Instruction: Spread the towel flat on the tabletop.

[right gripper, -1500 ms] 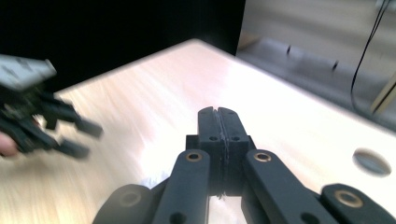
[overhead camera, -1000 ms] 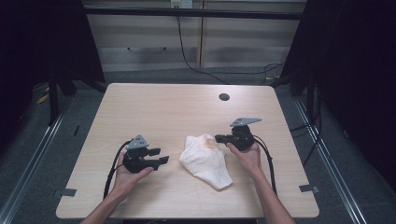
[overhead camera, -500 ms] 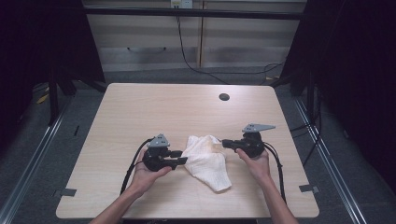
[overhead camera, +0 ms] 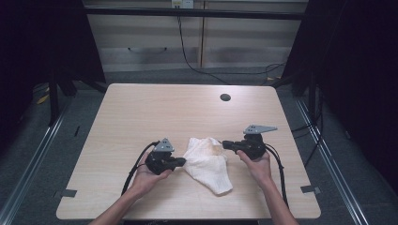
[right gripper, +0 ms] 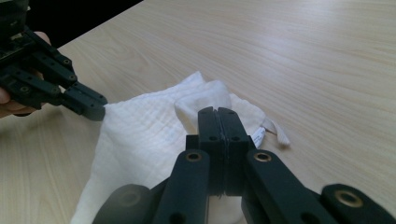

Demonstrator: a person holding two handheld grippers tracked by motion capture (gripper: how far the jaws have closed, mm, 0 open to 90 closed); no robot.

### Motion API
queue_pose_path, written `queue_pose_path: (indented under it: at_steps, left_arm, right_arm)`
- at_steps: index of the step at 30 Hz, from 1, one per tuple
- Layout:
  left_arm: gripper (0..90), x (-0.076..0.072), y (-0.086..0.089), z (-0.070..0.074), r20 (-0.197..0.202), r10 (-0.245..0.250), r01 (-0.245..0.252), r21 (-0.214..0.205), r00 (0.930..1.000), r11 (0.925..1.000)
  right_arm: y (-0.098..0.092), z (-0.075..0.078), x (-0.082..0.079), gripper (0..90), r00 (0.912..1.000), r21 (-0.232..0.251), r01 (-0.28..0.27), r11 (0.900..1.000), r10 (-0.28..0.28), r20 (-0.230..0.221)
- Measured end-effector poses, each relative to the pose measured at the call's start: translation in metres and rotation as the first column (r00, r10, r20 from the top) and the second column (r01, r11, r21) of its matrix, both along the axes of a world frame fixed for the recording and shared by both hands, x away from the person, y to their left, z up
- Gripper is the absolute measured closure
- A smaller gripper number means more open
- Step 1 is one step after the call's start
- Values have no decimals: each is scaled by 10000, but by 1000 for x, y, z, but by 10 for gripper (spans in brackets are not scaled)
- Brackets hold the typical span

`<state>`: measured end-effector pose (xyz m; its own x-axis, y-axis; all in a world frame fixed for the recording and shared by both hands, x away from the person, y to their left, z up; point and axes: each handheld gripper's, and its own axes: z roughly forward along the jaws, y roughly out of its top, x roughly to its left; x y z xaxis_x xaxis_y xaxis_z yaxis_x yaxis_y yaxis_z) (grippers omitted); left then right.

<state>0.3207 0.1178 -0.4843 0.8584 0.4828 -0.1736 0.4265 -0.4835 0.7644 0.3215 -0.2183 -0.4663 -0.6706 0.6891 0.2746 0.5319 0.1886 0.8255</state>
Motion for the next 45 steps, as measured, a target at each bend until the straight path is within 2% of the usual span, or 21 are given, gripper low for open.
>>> queue_pose_path:
  at_steps: [3, 6, 8, 17, 20, 22, 25, 29, 36, 38, 39, 41, 43, 44, 45]
  left_arm:
    - [890, 3, 8, 3, 146, 212, -211, -54, 9997, 9998]
    - [890, 6, 14, 5, 109, 384, -382, -212, 9992, 9990]
    - [890, 9, 24, 5, 125, 564, -561, -256, 9983, 9981]
    - [891, 17, 54, 10, 373, 929, -923, -164, 9950, 9956]
    - [891, 23, 63, 8, 401, 1146, -1140, -150, 9926, 9934]
    - [891, 28, 66, 1, 469, 1358, -1362, 47, 9896, 9907]
    - [891, 39, 64, -12, 210, 1550, -1552, 78, 9877, 9878]
    - [889, 38, 63, -14, 235, 1422, -1428, 297, 9896, 9893]
    - [885, 36, 62, -14, 208, 1384, -1389, 269, 9902, 9899]
    - [833, 36, 61, -14, 188, 1413, -1416, 196, 9898, 9897]
    - [784, 36, 61, -15, 60, 1451, -1451, 112, 9894, 9893]
    - [677, 34, 61, -13, 63, 1601, -1601, 36, 9871, 9871]
    - [649, 32, 62, -11, 41, 1551, -1550, -79, 9879, 9879]
    - [574, 30, 64, -8, 50, 1571, -1570, -153, 9876, 9875]
    - [574, 27, 65, -4, 52, 1664, -1662, -262, 9860, 9857]
  right_arm:
    - [2, 2, -3, 893, 10000, 23, -86, 10000, 86, 35]
    - [2, 3, -4, 893, 9999, 17, -151, 9999, 151, 32]
    - [5, 4, -5, 893, 9997, 23, -239, 9997, 239, 25]
    - [20, 6, -13, 893, 9974, -55, -723, 9974, 723, 11]
    - [27, 5, -15, 894, 9956, -118, -941, 9955, 940, -36]
    - [34, 3, -16, 893, 9945, -248, -1050, 9942, 1049, -67]
    - [35, 2, -14, 893, 9949, -323, -1004, 9944, 1004, -30]
    - [28, 2, -12, 893, 9969, -265, -791, 9965, 791, -17]
    - [9, -1, -11, 894, 9998, -226, -189, 9996, 187, -74]
    - [6, 0, -11, 894, 9999, -201, -135, 9997, 135, -46]
    - [5, -1, -11, 894, 9999, -215, -98, 9997, 97, -77]
    - [4, -2, -11, 894, 9999, -217, -74, 9997, 72, -117]
    - [4, -2, -11, 893, 9999, -283, -93, 9996, 90, -107]
    - [4, -2, -12, 893, 9999, -379, -95, 9992, 91, -102]
    - [4, -2, -12, 893, 9999, -379, -95, 9992, 91, -102]
